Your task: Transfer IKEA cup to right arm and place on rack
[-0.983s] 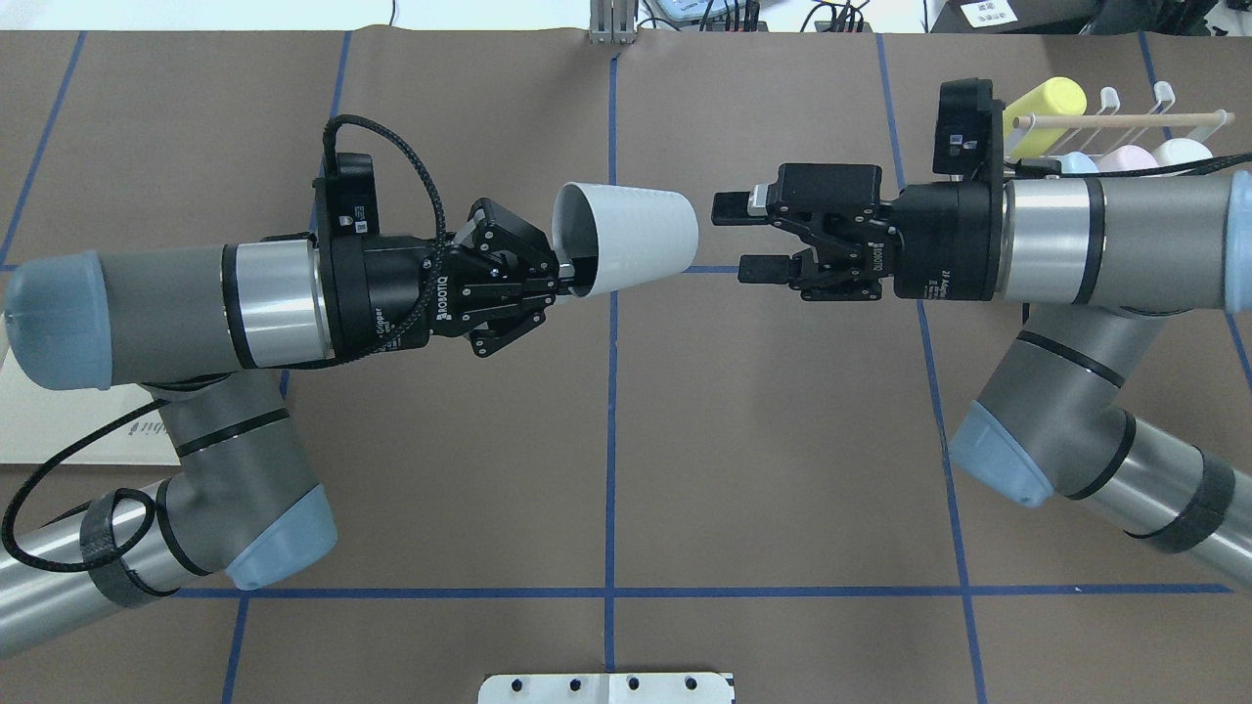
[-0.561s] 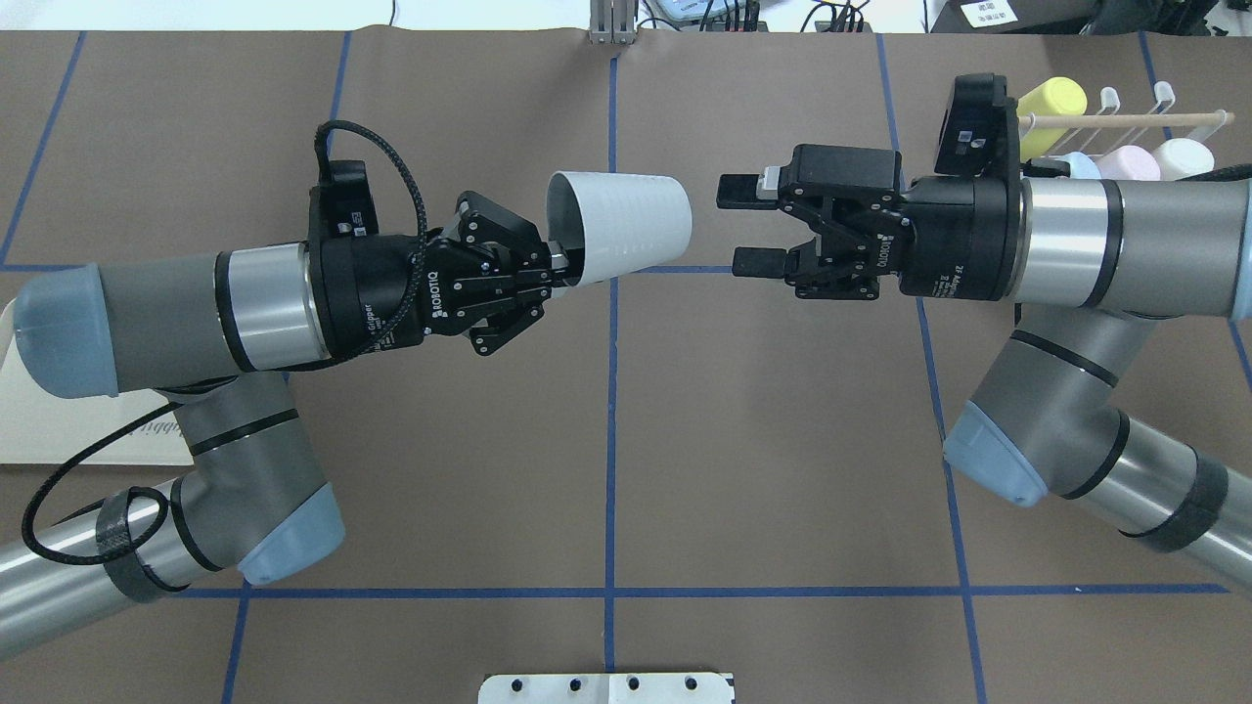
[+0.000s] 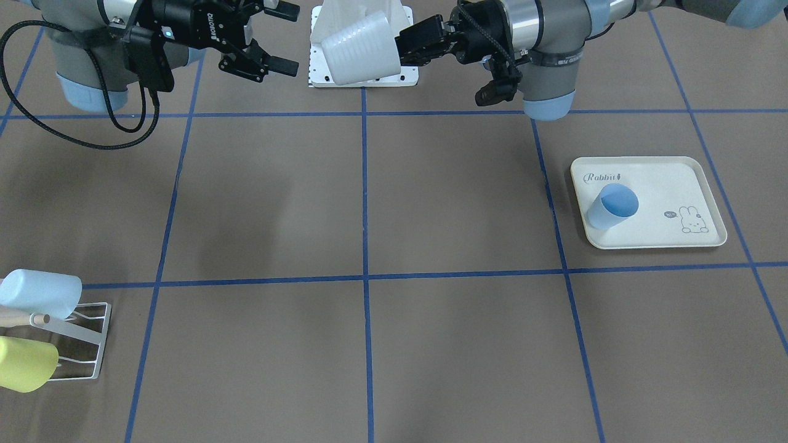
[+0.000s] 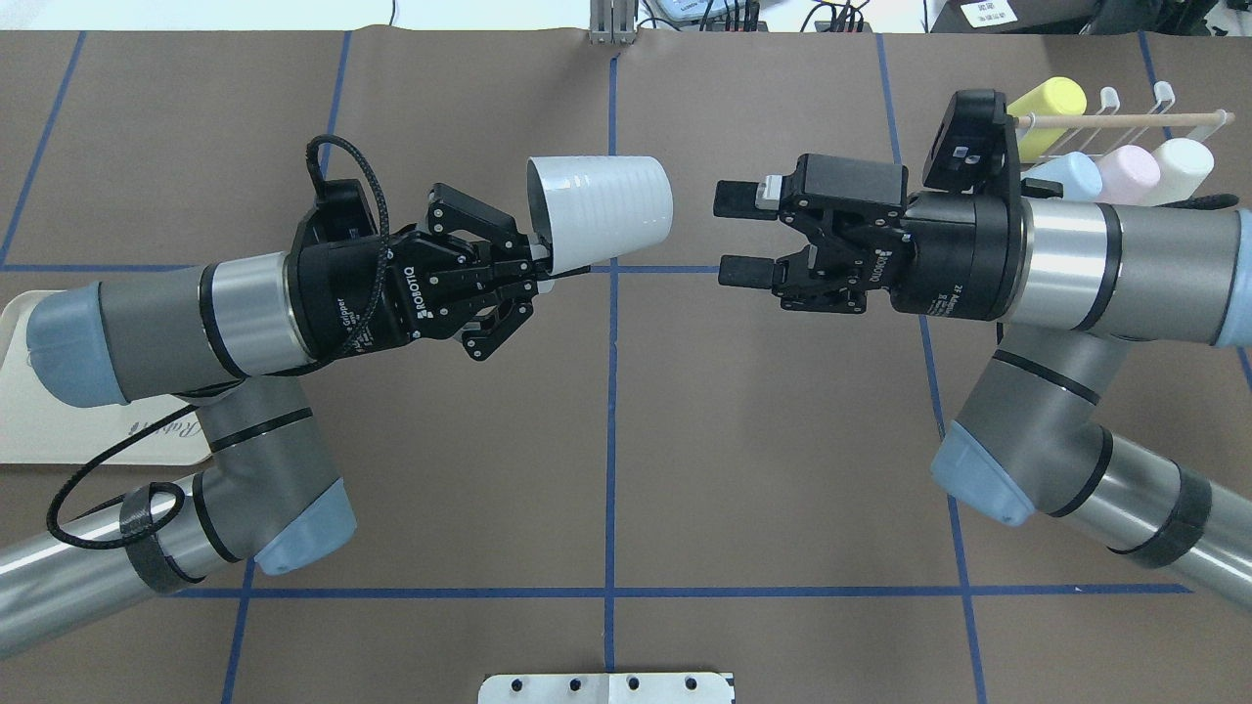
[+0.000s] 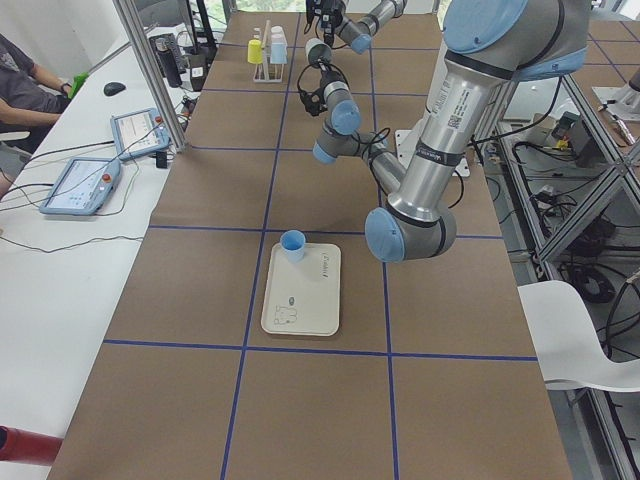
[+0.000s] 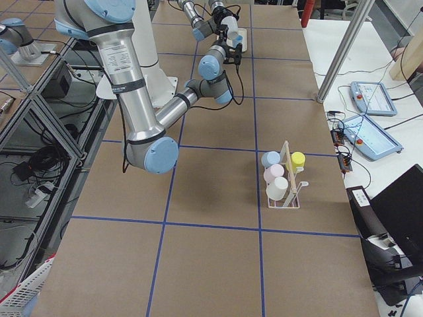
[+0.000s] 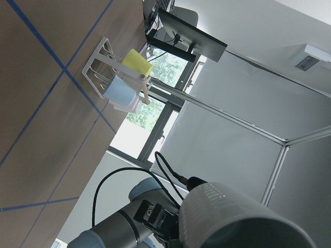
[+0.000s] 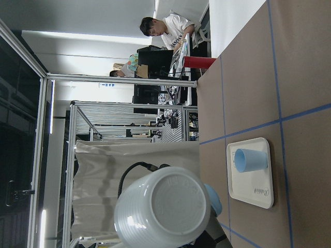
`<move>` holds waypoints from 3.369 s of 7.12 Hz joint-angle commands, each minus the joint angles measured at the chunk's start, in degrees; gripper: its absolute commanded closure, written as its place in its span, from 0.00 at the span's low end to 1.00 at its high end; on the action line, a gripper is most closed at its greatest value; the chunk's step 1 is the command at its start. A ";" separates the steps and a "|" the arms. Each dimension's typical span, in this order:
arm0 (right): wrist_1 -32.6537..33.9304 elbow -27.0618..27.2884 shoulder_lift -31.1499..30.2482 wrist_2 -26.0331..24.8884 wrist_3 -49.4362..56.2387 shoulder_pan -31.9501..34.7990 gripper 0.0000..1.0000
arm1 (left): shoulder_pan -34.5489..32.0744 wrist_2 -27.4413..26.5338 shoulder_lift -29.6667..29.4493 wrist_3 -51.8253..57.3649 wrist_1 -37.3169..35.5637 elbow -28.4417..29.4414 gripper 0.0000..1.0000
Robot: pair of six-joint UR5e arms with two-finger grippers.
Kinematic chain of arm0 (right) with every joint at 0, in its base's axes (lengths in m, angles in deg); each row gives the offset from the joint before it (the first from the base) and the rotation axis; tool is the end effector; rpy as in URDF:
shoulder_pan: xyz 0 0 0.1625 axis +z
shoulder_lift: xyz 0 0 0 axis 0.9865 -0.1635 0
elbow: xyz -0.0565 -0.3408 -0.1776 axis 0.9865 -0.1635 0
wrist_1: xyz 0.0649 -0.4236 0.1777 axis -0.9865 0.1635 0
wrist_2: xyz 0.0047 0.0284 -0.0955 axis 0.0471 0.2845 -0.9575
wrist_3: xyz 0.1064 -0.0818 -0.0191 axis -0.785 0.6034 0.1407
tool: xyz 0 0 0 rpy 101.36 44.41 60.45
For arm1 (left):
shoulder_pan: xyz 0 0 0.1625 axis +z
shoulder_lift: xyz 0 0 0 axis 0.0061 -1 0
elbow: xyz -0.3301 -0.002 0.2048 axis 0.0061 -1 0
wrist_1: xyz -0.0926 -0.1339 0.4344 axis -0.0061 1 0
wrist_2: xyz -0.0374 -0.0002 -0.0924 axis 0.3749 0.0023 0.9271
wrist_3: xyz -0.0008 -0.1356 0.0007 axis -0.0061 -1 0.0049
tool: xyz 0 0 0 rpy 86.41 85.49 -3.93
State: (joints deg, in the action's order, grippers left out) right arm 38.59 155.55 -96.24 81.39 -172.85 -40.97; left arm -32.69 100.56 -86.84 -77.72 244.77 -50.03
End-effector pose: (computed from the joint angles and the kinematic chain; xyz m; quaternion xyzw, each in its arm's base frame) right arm -0.3611 -0.4101 0.1093 0.0483 -0.8846 0.0900 0.4550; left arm 0.4305 -0.4030 0.0859 -0.1833 0.8981 -0.2026 0.3447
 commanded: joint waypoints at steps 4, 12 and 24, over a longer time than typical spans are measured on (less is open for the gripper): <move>-3.18 -0.01 1.43 -1.15 -0.15 -2.35 0.02 | 2.54 -0.05 -1.40 -5.83 3.65 0.28 1.00; -3.27 0.08 3.02 -2.73 -0.15 -3.76 0.04 | 4.12 -0.05 -2.37 -11.37 5.58 0.28 1.00; -4.41 0.08 3.02 -3.52 -0.07 -4.03 0.67 | 4.83 -0.49 -2.28 -11.91 6.12 0.20 0.22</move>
State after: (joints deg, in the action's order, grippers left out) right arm 34.14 155.70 -93.14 77.85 -172.92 -45.00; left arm -27.84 100.42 -89.12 -89.94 250.79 -49.72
